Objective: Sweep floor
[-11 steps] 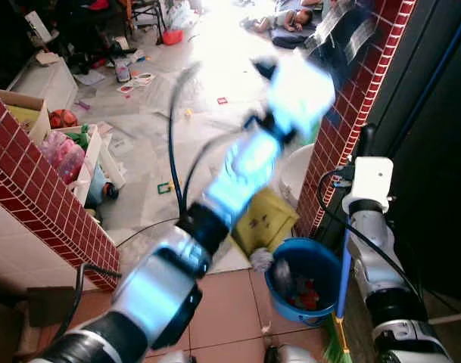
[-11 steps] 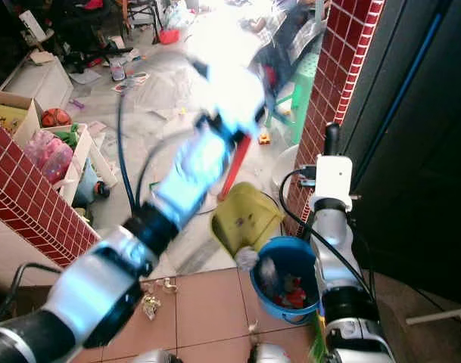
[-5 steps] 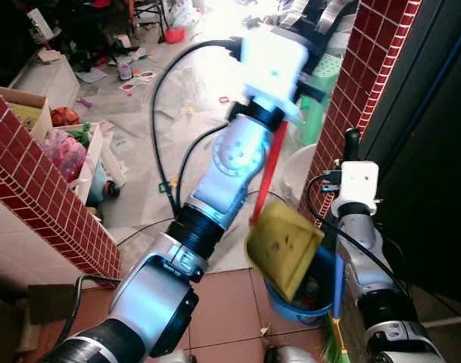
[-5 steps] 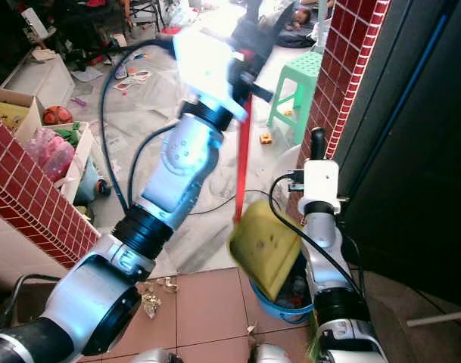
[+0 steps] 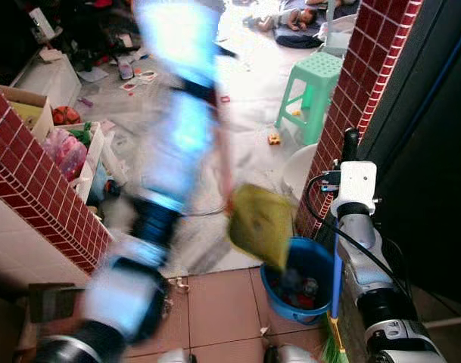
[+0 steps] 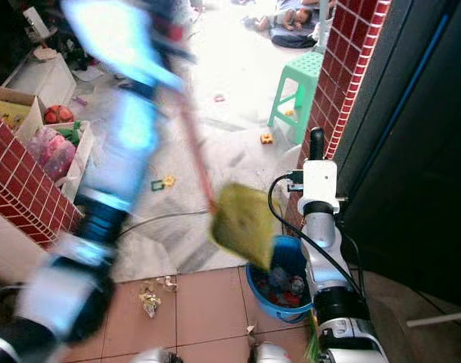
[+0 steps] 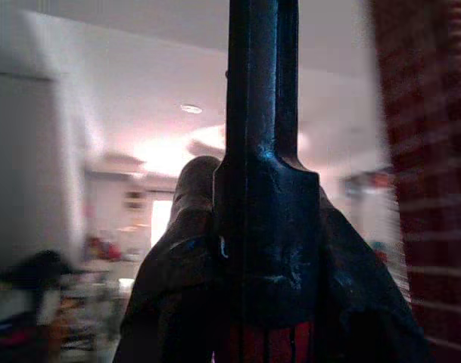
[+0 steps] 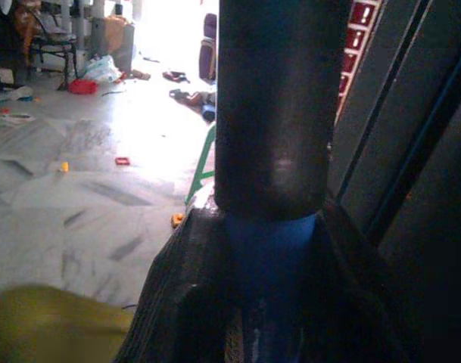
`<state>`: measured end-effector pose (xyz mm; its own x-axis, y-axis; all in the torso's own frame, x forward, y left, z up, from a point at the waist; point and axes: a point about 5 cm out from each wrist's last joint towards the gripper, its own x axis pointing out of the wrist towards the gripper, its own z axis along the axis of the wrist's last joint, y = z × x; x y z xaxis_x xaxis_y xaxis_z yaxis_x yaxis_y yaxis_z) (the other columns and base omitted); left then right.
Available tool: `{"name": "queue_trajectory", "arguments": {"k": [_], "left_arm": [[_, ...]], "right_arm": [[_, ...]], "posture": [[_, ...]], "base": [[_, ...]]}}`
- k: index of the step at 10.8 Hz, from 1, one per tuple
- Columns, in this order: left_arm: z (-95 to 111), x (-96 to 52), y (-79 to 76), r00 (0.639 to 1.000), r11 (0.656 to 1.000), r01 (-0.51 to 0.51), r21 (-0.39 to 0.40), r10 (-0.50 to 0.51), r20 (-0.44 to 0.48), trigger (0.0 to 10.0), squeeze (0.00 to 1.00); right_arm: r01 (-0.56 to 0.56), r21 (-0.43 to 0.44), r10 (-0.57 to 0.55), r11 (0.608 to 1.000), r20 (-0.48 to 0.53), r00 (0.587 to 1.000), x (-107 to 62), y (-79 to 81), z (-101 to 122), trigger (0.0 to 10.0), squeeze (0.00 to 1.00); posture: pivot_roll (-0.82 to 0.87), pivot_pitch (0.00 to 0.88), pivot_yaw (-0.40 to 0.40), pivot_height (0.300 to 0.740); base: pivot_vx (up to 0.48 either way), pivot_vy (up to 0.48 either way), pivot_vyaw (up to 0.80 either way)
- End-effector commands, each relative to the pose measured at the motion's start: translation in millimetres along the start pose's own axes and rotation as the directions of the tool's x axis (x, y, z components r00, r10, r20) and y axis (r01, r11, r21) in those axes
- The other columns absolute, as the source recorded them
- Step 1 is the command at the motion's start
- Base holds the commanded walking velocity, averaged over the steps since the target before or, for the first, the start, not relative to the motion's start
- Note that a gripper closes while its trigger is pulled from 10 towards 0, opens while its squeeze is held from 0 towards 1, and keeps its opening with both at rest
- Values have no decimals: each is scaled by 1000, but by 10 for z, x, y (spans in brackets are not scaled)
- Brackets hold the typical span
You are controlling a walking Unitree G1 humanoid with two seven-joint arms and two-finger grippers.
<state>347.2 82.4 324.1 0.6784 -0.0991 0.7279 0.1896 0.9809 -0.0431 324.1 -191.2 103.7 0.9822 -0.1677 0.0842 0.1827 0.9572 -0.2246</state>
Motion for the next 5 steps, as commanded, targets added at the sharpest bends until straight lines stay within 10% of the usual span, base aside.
{"name": "queue_trajectory", "arguments": {"k": [1,3,5], "left_arm": [[390,185,157,987,998,-57,13,55,149,10000,0],[47,11,514,991,980,-128,154,134,-27,10000,0],[-500,-527,650,941,965,-122,232,186,-282,10000,0]], "right_arm": [[-29,1,29,1000,-10,1000,21,65,-2,10000,0],[-43,-3,43,999,-20,999,37,87,-16,10000,0],[-87,-6,86,996,-75,993,45,129,-73,10000,0]], "posture": [[-34,0,25,740],[-26,0,21,740],[-28,0,19,740]], "base": [[0,0,0],[0,0,0],[0,0,0]]}}
